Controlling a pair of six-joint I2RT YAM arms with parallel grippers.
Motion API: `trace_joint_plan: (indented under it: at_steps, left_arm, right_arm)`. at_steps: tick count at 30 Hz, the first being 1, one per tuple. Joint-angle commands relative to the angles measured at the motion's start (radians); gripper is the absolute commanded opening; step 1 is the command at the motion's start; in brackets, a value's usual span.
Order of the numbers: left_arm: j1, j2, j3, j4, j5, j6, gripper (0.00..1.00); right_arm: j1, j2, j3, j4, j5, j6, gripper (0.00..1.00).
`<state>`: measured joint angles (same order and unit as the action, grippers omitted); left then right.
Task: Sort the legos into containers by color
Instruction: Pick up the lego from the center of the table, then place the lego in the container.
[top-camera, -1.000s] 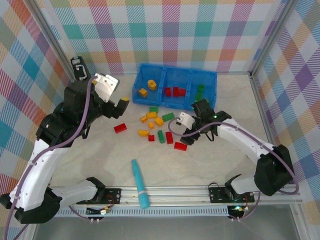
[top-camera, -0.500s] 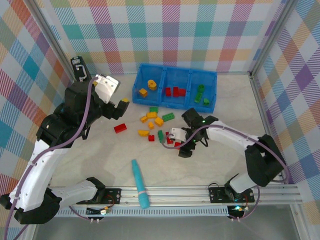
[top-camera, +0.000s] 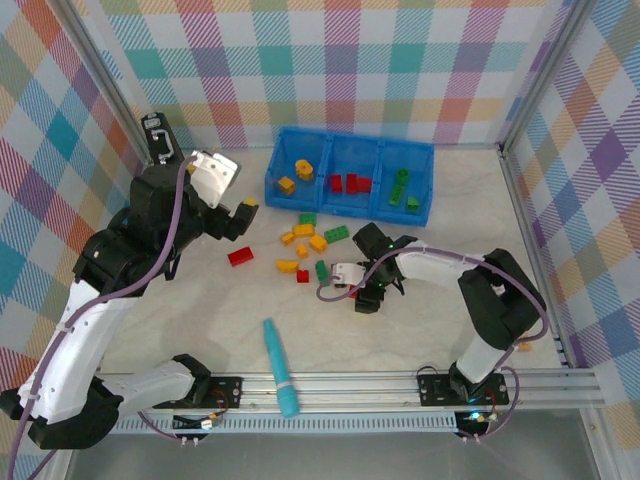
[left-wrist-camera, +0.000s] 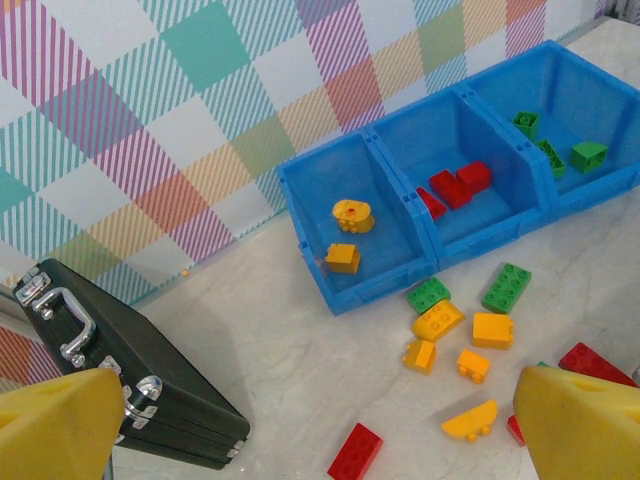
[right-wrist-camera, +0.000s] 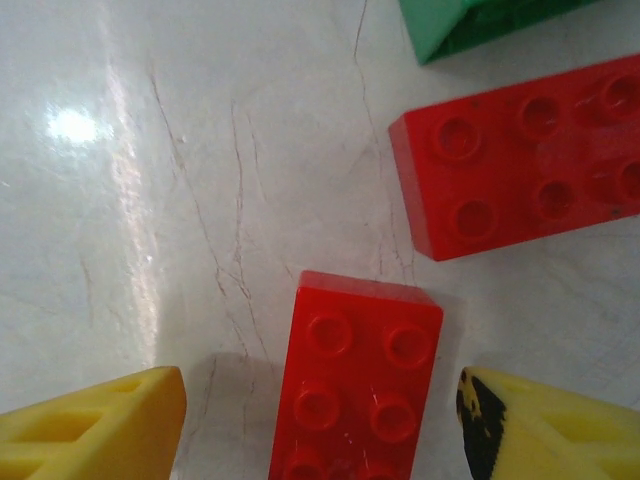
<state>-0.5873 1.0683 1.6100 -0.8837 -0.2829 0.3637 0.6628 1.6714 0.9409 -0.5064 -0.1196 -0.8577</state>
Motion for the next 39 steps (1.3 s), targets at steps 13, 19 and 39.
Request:
trace_joint_plan:
  at_steps: [13, 19, 39]
  left_arm:
    - [-0.009, -0.025, -0.01, 0.017, -0.037, 0.027, 1.0]
    - [-0.009, -0.038, -0.01, 0.017, -0.049, 0.039, 1.0]
    - [-0.009, -0.061, -0.006, 0.02, -0.052, 0.057, 1.0]
  right_arm:
    - [0.004, 0.037, 0.05, 0.006, 0.134, -0.065, 0.29]
    - [-0.05, 0.017, 0.201, 0.007, 0.163, -0.152, 0.24]
    - [-0.197, 0.534, 0.973, 0.107, 0.207, -0.4, 0.24]
